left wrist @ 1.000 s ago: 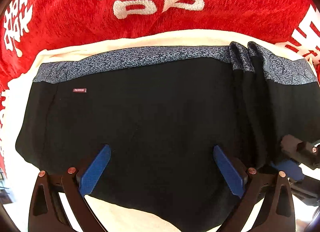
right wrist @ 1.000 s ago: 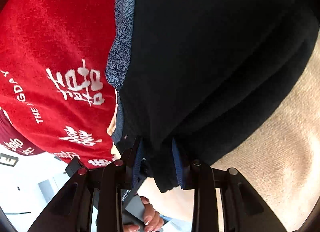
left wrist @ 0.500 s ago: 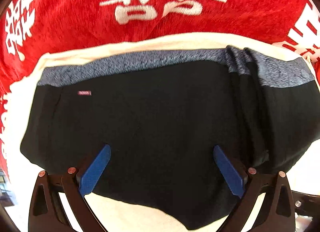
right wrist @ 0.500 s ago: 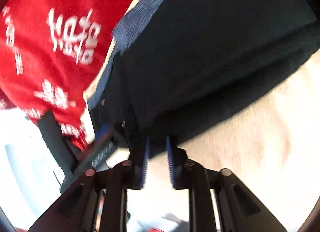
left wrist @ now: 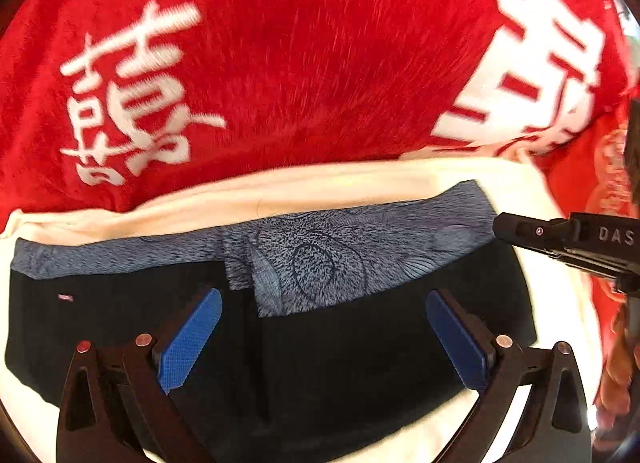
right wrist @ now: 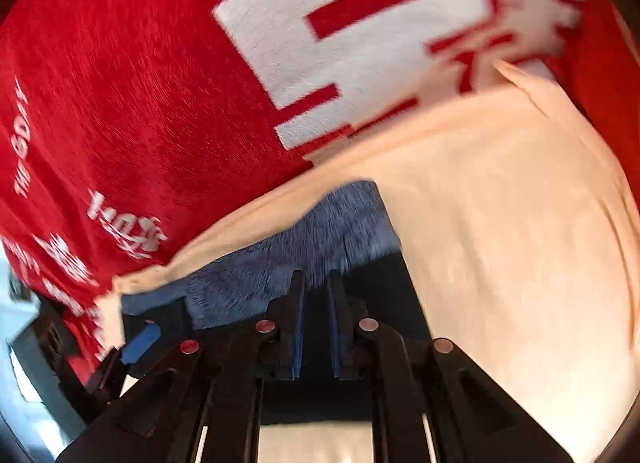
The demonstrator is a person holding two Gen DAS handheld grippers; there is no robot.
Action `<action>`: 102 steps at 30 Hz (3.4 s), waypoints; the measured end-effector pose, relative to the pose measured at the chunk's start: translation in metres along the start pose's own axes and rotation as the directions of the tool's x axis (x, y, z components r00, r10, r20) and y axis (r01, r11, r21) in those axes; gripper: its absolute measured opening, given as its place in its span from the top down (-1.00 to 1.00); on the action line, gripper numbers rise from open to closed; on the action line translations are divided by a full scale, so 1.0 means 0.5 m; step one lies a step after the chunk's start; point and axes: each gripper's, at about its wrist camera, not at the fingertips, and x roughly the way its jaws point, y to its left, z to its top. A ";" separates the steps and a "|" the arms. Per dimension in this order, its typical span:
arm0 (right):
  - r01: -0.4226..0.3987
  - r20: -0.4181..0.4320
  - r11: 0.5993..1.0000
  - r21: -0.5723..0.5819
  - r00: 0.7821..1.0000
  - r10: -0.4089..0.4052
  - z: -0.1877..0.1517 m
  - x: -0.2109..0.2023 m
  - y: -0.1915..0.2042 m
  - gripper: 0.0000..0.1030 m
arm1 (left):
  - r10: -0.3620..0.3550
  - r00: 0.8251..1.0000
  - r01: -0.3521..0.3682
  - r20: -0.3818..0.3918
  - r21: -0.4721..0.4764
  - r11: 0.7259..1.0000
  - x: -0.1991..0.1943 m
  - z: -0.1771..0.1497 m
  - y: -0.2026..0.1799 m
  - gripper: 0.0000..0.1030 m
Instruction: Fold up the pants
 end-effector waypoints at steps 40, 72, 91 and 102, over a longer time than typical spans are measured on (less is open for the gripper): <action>0.124 -0.176 0.884 -0.451 0.959 -0.224 -0.283 0.140 0.326 -0.03 | 0.155 0.957 -0.230 -0.244 -0.320 0.919 -0.077 -0.239 0.374 -1.00; 0.149 -0.248 0.871 -0.468 0.924 -0.292 -0.357 0.257 0.453 -0.74 | 0.023 0.971 -0.148 -0.239 -0.518 0.842 -0.029 -0.320 0.672 -1.00; 0.147 -0.293 0.880 -0.451 0.907 -0.302 -0.345 0.274 0.496 -0.92 | 0.074 0.965 -0.191 -0.253 -0.481 0.855 -0.035 -0.336 0.646 -1.00; -0.046 -0.339 0.993 -0.110 0.941 0.006 -0.318 0.271 0.428 -0.92 | -0.003 0.992 -0.074 -0.129 -0.586 0.807 -0.095 -0.333 0.724 -1.00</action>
